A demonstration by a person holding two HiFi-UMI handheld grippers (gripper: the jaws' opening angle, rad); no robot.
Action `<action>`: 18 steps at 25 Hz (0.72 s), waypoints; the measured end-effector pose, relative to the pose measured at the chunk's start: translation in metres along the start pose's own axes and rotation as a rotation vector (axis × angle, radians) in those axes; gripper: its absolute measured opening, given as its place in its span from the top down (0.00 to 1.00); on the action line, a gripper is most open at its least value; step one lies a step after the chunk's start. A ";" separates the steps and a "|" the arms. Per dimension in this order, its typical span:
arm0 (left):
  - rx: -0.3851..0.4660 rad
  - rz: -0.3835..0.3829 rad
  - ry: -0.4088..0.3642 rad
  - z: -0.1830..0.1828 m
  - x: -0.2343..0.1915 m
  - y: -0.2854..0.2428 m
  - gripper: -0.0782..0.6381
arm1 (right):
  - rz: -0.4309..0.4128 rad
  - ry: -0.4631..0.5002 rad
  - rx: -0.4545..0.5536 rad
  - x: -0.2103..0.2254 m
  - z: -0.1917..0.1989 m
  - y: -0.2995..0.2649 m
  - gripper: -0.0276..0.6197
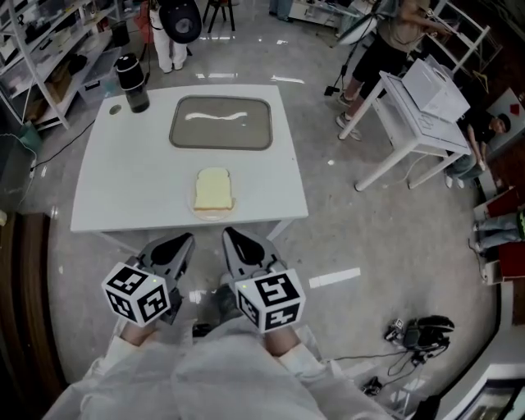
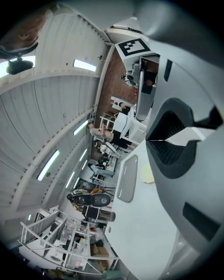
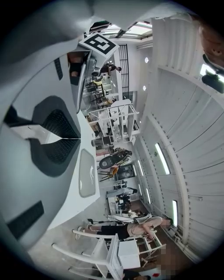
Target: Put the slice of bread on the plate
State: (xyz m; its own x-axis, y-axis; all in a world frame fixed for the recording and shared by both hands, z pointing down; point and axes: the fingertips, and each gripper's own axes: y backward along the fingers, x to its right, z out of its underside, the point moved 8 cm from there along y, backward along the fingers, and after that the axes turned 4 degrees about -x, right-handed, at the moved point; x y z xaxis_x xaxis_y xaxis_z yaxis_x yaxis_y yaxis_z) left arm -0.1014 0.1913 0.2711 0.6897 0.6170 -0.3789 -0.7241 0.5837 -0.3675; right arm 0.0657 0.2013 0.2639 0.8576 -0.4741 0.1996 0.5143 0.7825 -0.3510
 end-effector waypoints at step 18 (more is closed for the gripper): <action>0.020 -0.121 0.096 -0.034 -0.051 -0.083 0.88 | -0.052 -0.003 -0.064 0.099 -0.026 -0.071 0.94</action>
State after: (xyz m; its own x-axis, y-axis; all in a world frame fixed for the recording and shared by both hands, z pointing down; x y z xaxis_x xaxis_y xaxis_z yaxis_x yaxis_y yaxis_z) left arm -0.0763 0.0932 0.2920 0.7684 0.4888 -0.4131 -0.6351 0.6615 -0.3988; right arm 0.1136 0.0885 0.2851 0.8299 -0.5118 0.2220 0.5563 0.7295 -0.3979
